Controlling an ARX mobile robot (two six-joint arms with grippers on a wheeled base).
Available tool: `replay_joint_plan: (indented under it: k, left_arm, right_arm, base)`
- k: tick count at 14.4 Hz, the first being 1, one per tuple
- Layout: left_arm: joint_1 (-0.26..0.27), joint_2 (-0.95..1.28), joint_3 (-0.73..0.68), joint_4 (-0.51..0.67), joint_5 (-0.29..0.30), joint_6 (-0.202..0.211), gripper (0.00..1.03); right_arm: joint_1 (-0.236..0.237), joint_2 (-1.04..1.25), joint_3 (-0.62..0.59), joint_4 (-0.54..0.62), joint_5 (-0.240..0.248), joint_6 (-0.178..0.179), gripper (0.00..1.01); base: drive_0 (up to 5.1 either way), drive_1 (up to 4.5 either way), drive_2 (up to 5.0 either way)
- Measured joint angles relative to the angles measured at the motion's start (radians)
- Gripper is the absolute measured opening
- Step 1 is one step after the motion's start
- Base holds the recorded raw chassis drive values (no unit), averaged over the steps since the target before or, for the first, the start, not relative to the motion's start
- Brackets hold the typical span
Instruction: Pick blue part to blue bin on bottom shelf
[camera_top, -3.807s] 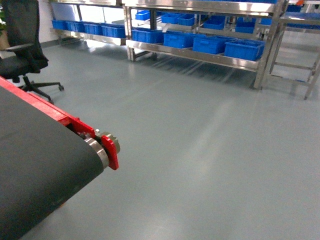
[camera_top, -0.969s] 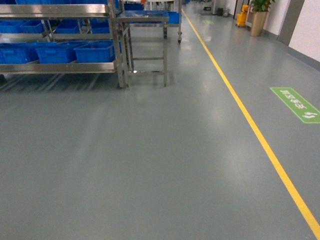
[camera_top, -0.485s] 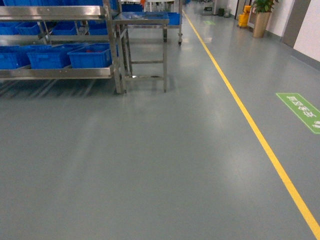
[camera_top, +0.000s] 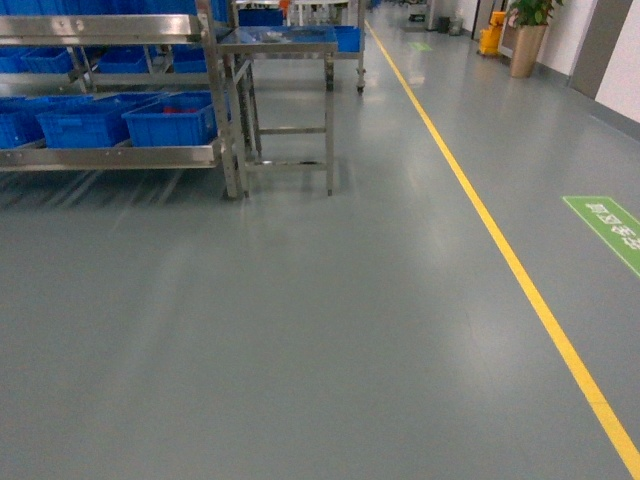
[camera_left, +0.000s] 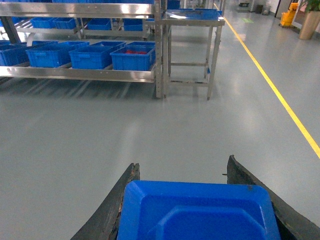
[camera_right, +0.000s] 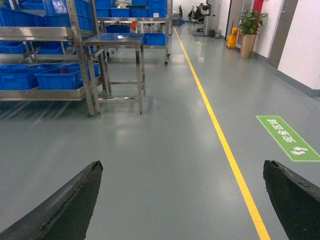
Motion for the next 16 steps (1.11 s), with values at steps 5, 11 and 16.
replay_joint_plan:
  k: [5, 11, 16]
  left_arm:
    - [0.0, -0.002, 0.0, 0.002, 0.0, 0.0, 0.43]
    - [0.0, -0.001, 0.0, 0.001, 0.0, 0.0, 0.43]
    - [0.0, -0.001, 0.0, 0.001, 0.0, 0.0, 0.43]
  right_arm:
    - [0.0, 0.0, 0.0, 0.002, 0.0, 0.0, 0.98]
    - [0.0, 0.0, 0.0, 0.005, 0.0, 0.0, 0.98]
    - [0.0, 0.0, 0.0, 0.002, 0.0, 0.0, 0.98]
  base:
    - [-1.6, -1.55, -1.6]
    - [-0.5, 2.34, -3.4]
    - [0.1, 4.39, -4.2]
